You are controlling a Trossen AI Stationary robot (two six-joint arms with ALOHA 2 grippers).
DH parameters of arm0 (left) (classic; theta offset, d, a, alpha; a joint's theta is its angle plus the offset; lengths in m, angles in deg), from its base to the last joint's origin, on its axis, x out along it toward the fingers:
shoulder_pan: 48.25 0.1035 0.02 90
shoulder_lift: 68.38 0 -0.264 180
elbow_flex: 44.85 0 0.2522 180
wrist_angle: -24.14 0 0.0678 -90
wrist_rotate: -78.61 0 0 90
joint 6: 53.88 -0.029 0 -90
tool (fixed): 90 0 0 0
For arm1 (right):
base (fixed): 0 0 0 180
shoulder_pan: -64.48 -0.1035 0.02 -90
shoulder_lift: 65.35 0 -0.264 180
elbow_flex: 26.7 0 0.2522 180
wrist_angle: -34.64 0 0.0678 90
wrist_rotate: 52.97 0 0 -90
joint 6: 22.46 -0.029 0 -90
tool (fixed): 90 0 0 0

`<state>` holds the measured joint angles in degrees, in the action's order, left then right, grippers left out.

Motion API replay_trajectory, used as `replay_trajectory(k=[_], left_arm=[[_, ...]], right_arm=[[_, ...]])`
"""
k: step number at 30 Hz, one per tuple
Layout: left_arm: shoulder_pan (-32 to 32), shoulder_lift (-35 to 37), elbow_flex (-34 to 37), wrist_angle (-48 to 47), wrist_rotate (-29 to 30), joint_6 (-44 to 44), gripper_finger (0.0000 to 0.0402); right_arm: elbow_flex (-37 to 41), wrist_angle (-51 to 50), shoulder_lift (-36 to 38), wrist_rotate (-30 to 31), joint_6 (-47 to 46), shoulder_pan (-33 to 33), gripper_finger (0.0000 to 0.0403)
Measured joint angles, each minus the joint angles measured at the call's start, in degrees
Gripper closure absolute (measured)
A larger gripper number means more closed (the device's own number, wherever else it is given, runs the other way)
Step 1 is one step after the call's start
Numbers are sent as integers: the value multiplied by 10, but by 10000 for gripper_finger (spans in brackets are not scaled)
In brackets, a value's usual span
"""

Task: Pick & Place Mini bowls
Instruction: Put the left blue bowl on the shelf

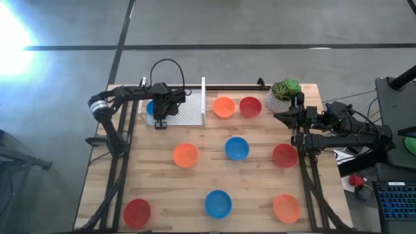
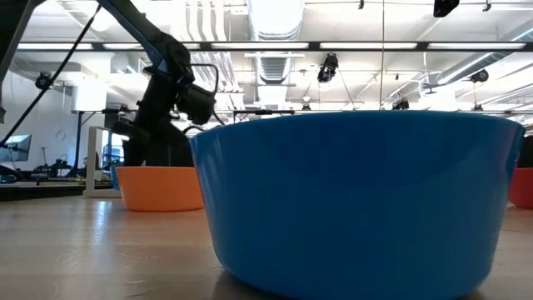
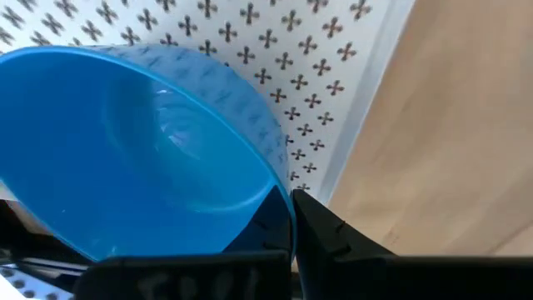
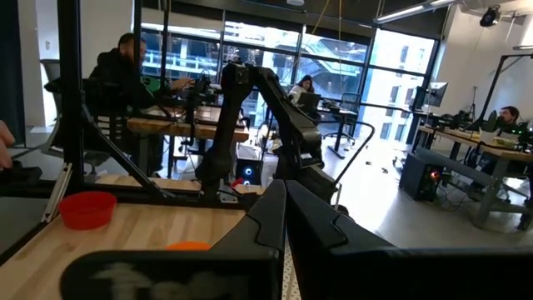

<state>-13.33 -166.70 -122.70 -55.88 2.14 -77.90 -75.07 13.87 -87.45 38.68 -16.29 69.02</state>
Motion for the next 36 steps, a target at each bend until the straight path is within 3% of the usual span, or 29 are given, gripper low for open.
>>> replay_trajectory(k=[12, 28, 36], left_arm=[[4, 0, 17, 52, 26, 15, 401], [4, 0, 17, 54, 41, 16, 400], [4, 0, 17, 57, 42, 16, 358]], right_arm=[[0, 0, 0, 0, 0, 0, 394], [0, 0, 0, 0, -2, 0, 394], [0, 0, 0, 0, -1, 0, 394]])
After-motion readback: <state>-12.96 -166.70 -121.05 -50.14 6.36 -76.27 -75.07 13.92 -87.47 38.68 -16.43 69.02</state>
